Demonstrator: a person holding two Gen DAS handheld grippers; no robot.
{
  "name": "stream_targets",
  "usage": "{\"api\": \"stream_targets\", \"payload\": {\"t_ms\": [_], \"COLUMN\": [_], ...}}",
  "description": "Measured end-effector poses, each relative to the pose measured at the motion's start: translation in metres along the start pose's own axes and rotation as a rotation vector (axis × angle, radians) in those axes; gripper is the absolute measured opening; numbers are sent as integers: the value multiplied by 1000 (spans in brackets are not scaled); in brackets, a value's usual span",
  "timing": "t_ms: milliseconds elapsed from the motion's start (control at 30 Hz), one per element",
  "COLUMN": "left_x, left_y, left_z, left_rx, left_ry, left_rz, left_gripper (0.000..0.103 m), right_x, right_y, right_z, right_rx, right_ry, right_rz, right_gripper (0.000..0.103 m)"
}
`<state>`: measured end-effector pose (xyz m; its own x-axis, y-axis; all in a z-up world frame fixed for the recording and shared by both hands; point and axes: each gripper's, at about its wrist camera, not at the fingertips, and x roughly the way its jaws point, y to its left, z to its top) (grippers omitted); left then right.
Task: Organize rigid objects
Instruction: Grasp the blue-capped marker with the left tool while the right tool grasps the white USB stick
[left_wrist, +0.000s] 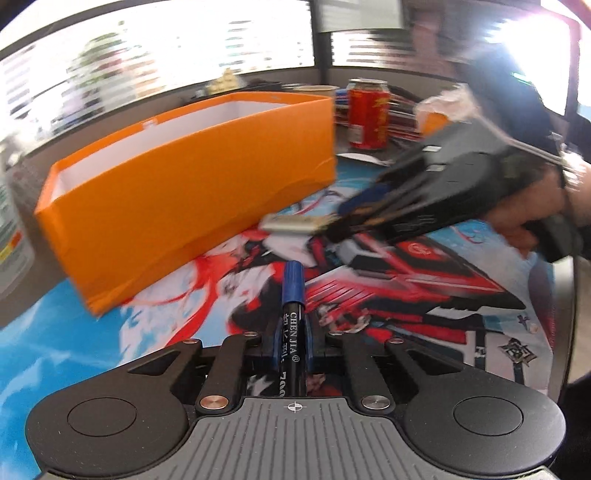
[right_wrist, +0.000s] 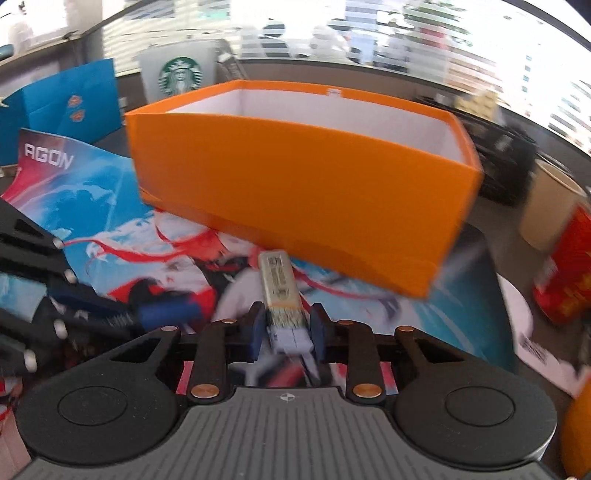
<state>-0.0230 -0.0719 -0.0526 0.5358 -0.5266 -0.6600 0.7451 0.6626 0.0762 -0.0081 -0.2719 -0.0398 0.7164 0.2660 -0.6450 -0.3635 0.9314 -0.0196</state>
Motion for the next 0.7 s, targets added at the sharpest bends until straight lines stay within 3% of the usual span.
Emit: {"api": "stream_targets", "payload": {"t_ms": [100,133,200,367,400,467,500,567,700], "left_x": [-6,-6,-6,-5,-4,-2,-2,-2,-2], "left_y": [5,6,7,7,10,13,12,10,6], "left_z": [-6,-7,-7,-5,-5,-5,-6,-6,-5], "left_rx": [-35,-43,-67,-97,-114,-133,-134,-132,-141], "left_ry": [-3,-10,-18,-10,-9,-14,-19,-26,-21], "left_rz": [57,66,87,108,101,92,91,101,127], "left_gripper": [12,14,21,25,25,24,20,11,11], "right_x": [-12,-14,-12,4,7,11,11,11,7], "right_y": [2,3,5,4,3,6,7,15,28], "right_z": [-9,-10,-11,0,3,8,10,11,6], "right_rx": [-6,-13,-25,-19,-17,-18,-12,-34,-80], "right_ry": [12,9,-3,-16,-16,-13,-10,-3,-15], "right_rz": [-16,-26,-60,38,44,38,25,-8,-56], "right_gripper": [28,40,52,52,52,37,21,21,21]}}
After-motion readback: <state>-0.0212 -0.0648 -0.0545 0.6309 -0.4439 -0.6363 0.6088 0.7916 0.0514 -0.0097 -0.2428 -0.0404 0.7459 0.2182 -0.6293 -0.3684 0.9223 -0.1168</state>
